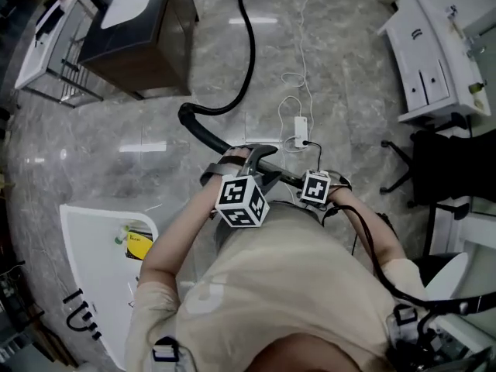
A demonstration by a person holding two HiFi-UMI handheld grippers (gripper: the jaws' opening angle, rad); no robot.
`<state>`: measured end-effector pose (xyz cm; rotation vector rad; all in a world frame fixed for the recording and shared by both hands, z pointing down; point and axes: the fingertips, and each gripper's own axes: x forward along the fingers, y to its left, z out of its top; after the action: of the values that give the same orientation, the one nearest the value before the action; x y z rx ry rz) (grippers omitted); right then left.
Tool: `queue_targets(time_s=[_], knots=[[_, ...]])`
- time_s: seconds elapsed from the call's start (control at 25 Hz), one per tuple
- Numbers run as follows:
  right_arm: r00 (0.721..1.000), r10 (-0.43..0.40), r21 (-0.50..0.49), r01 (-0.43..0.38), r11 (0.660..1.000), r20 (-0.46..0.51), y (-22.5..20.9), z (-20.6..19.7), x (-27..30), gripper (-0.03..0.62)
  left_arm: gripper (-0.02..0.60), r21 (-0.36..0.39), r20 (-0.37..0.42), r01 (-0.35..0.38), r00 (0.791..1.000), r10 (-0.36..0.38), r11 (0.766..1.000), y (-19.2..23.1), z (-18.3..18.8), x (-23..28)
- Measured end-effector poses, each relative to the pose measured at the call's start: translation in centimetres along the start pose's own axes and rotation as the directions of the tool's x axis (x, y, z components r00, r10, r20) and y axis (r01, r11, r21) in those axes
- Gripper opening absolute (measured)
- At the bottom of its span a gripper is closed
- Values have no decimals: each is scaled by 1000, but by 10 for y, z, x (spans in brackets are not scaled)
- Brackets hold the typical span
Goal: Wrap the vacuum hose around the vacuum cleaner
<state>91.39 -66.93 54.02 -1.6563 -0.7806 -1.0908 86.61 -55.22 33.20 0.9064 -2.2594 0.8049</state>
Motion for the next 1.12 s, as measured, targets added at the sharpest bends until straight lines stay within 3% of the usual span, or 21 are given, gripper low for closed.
queue_targets(time_s=[0.08, 0.2, 0.36, 0.48, 0.64, 0.76, 0.84, 0.92, 1.04, 1.12], knots=[[999, 5, -22, -5, 1000, -40, -8, 12, -3, 67, 235, 124, -71, 146, 988, -138, 981, -7, -20, 16], [997, 4, -44, -8, 999, -83, -22, 22, -8, 67, 236, 178, -161, 340, 936, -313, 923, -16, -44, 41], [993, 42, -47, -48, 998, -113, -29, 19, -18, 67, 238, 100, -194, 489, 864, -465, 866, -16, -48, 59], [991, -16, -96, 3, 995, -132, -60, 22, -28, 67, 239, 45, -285, 591, 780, -557, 805, -17, -62, 73], [990, -3, -134, -15, 991, -138, -90, 32, -36, 67, 239, -37, -399, 629, 703, -588, 776, -4, -80, 103], [989, 15, -181, -43, 982, -149, -113, 37, -45, 67, 238, -138, -485, 654, 610, -627, 743, 9, -98, 123], [987, 28, -221, -63, 973, -158, -129, 38, -52, 67, 238, -223, -477, 667, 561, -676, 711, 21, -102, 132], [985, 40, -264, -83, 961, -168, -144, 38, -58, 67, 230, -368, -408, 672, 504, -761, 642, 33, -99, 137], [981, 54, -332, -114, 936, -187, -166, 35, -65, 67, 209, -583, -246, 659, 414, -877, 475, 43, -85, 146], [977, 58, -381, -135, 915, -206, -181, 29, -68, 67, 176, -655, -145, 655, 380, -914, 376, 48, -76, 155]])
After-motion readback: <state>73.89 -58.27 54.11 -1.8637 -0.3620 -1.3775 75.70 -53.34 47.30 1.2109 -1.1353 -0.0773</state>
